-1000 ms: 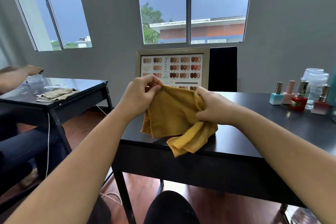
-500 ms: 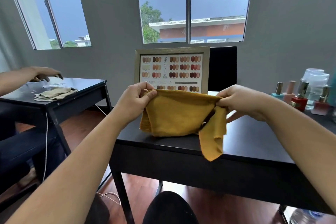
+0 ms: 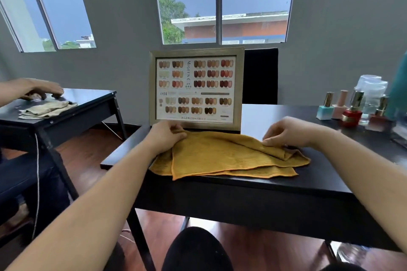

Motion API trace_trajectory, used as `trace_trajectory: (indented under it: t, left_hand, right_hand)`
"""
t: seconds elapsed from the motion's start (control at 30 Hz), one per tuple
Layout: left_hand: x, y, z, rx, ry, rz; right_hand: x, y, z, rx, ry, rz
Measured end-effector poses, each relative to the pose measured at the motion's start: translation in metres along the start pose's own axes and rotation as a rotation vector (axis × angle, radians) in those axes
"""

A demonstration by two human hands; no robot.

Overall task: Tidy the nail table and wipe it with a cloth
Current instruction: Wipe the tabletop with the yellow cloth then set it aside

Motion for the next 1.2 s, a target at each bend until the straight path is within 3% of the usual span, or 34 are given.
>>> trace_trajectory:
  t: [0.1,0.27,0.5,0.67,0.73,0.8,0.9,1.0,1.2]
  left_hand:
    - [-0.001,-0.002,0.000,0.047,-0.031,-0.069]
    - [0.000,-0.003,-0.001,0.092,-0.070,-0.119]
    - [-0.002,-0.004,0.006,0.078,-0.039,-0.160]
    - [0.000,0.003,-0.002,0.116,-0.220,-0.214]
    - [-0.006,0.014,-0.012,0.211,-0.273,-0.226]
    - [-0.005,0.028,-0.018,0.301,-0.189,-0.026]
    - [0.004,0.054,-0.015,0.314,-0.210,0.343]
    - [0.002,0.060,-0.010,0.303,-0.257,0.394]
    - [-0.002,0.059,-0.004,0.264,-0.165,0.482]
  right_hand:
    - [-0.007,0.001,-0.011,-0.015,-0.012,-0.064]
    - [0.001,-0.001,-0.005,-0.062,0.034,-0.004]
    - [-0.025,-0.020,-0.011,-0.089,0.051,-0.305]
    - [-0.012,-0.032,-0.012,-0.112,0.293,-0.335]
    - [-0.016,-0.022,-0.009,-0.162,0.253,-0.401]
    - [-0.021,-0.009,-0.008,-0.227,0.135,-0.351]
    - [-0.015,0.016,-0.013,-0.245,0.079,-0.041]
    - [-0.007,0.036,-0.024,-0.177,0.109,0.128]
    - [-0.010,0.043,-0.025,-0.175,0.148,0.017]
Point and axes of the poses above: each hand's wrist, its own y-axis away from the middle knuckle, its own x-axis out of the palm, z = x × y, the point moved 6 cm from there along -y, towards the middle knuckle, and after that the axes turned 7 degrees about -x, right-handed, at the moved point
